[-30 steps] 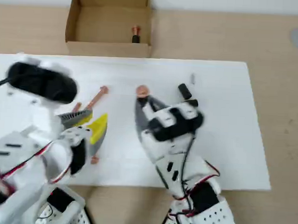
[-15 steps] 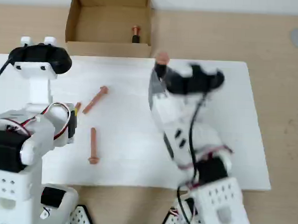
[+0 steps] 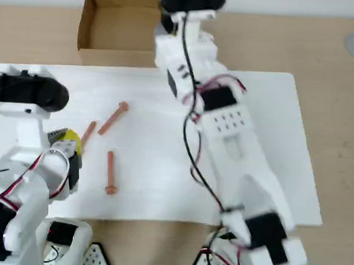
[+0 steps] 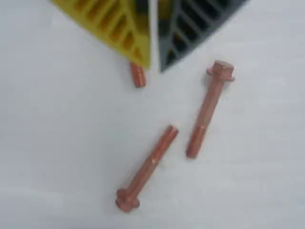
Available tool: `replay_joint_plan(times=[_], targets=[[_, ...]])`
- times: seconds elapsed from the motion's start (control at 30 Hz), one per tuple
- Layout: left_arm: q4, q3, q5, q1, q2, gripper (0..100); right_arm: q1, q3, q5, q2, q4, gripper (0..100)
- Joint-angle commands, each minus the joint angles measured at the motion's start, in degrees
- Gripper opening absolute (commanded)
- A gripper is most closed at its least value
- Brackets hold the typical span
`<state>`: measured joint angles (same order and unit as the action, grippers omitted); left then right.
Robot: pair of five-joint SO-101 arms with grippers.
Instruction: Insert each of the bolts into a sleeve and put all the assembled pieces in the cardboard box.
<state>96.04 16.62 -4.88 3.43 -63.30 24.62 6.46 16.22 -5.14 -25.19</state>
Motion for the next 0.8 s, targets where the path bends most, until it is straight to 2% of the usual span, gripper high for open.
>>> replay_joint_plan(times=[0.0, 0.4, 0.77], targets=[[0.09, 2.55, -0.35, -0.79, -2.77, 1, -1.01, -14.11, -0.44, 7.96, 0.88, 1.0], [-8.18, 12.84, -0.35, -0.88, -13.85, 1, -1.19, -50.07, -0.53, 44.44, 0.7, 1.0], [-9.05, 15.3, -0.18, -0.88, -16.22, 1, -3.38, -72.66, -0.53, 64.92, -5.27, 1.2]])
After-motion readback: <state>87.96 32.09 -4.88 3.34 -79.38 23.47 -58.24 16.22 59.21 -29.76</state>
